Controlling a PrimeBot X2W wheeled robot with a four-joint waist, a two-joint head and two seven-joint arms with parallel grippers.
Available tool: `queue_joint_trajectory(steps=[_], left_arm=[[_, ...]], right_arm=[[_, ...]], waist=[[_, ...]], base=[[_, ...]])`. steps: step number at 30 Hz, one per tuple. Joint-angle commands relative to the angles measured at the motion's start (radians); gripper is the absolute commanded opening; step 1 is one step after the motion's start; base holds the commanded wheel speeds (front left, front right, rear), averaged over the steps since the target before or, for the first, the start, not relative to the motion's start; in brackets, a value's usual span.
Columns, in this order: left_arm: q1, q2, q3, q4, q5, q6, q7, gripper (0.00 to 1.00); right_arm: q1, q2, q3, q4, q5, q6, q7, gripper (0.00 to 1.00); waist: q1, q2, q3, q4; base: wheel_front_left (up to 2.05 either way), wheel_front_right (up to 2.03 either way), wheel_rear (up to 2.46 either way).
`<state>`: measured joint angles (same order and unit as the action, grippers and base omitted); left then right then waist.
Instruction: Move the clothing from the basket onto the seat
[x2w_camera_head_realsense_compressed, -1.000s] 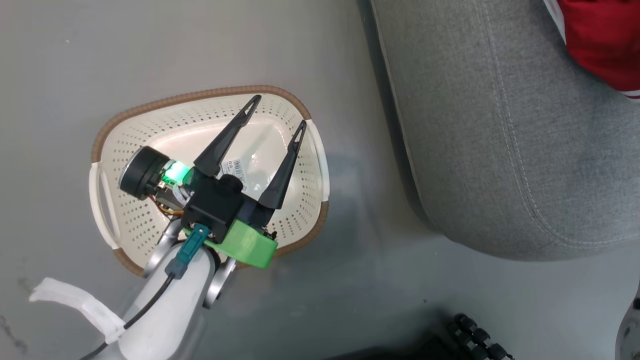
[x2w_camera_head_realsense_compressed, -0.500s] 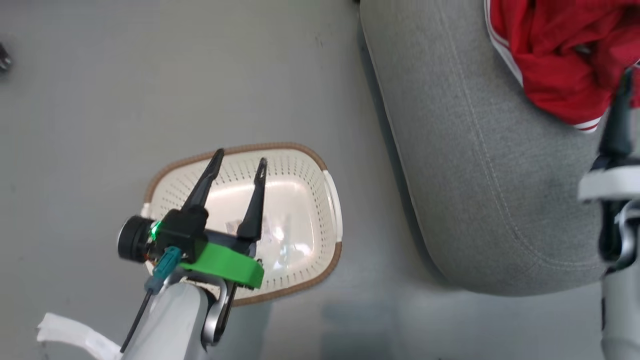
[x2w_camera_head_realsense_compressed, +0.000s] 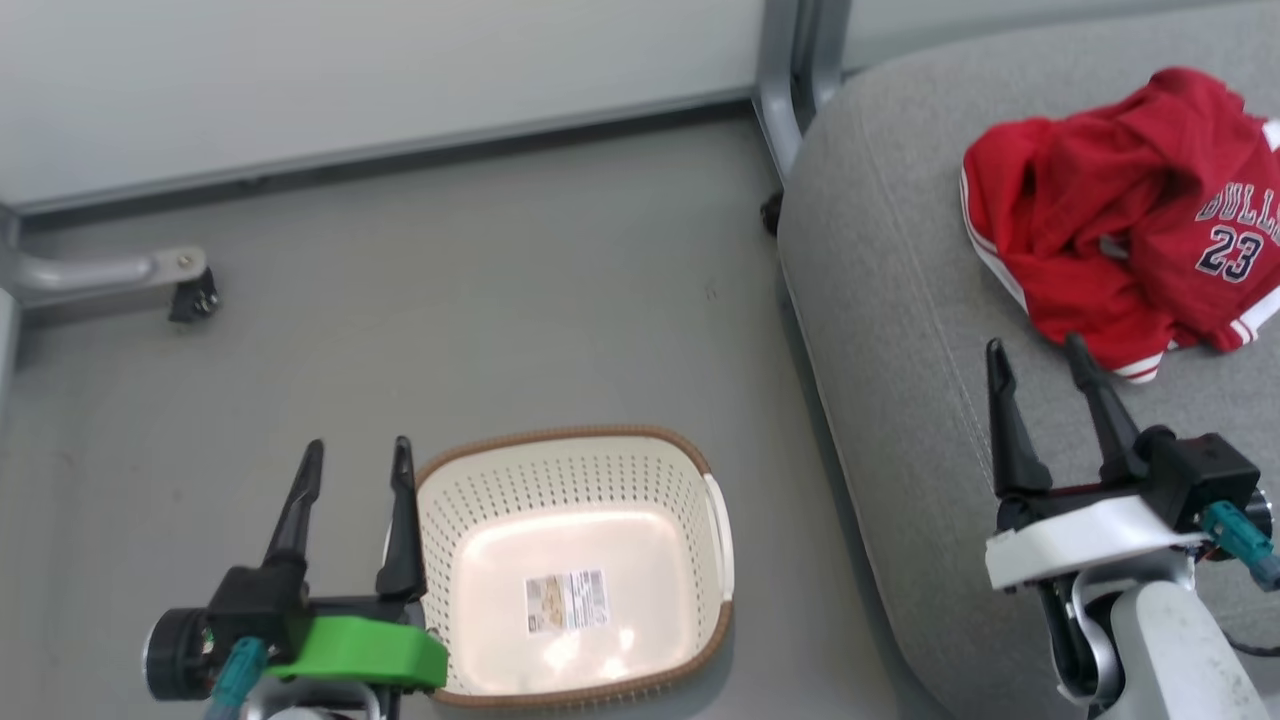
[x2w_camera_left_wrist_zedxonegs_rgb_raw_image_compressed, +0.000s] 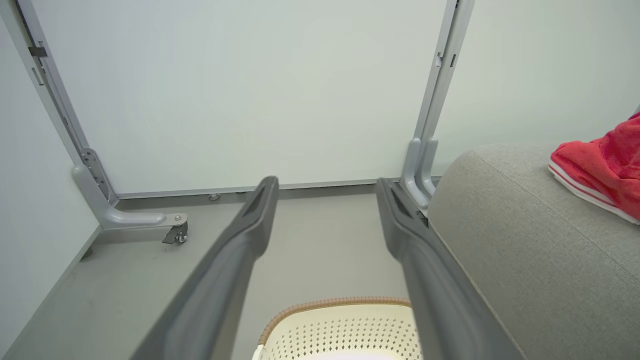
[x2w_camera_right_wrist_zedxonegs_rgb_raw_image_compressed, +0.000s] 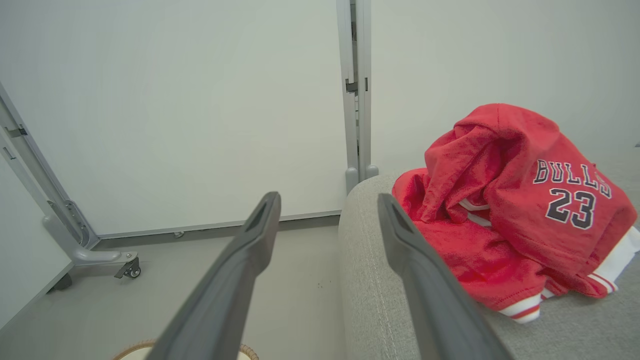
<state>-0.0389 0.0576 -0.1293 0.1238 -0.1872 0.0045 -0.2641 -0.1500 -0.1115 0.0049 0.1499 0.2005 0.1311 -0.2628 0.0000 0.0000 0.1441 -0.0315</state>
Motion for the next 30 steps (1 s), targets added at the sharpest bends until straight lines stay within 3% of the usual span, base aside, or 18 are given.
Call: queue_joint_trajectory(steps=[1,10,18,30], left_arm=[[0.036,-0.001,0.022,-0.027,-0.002,-0.005,0.000,1.00],[0.145,-0.007,0.073,-0.137,0.020,-0.039,0.000,1.00],[0.199,-0.006,0.043,-0.124,0.032,-0.038,0.000,1.00],[0.179,-0.006,0.045,-0.081,0.039,-0.052,0.000,1.00]], right_arm=[[0.029,0.000,0.007,-0.016,0.004,-0.001,-0.003,1.00],[0.140,0.017,0.062,-0.095,-0.020,-0.001,-0.003,1.00],[0.223,0.032,0.090,-0.116,-0.039,-0.001,-0.003,1.00],[0.218,0.032,0.088,-0.094,-0.035,-0.001,-0.003,1.00]], waist=[[0.0000,0.0000,-0.122,0.062],[0.0000,0.0000,-0.178,0.082],[0.0000,0.0000,-0.185,0.084],[0.0000,0.0000,-0.187,0.073]], base=[[0.00,0.00,0.00],[0.00,0.00,0.00],[0.00,0.00,0.00],[0.00,0.00,0.00]])
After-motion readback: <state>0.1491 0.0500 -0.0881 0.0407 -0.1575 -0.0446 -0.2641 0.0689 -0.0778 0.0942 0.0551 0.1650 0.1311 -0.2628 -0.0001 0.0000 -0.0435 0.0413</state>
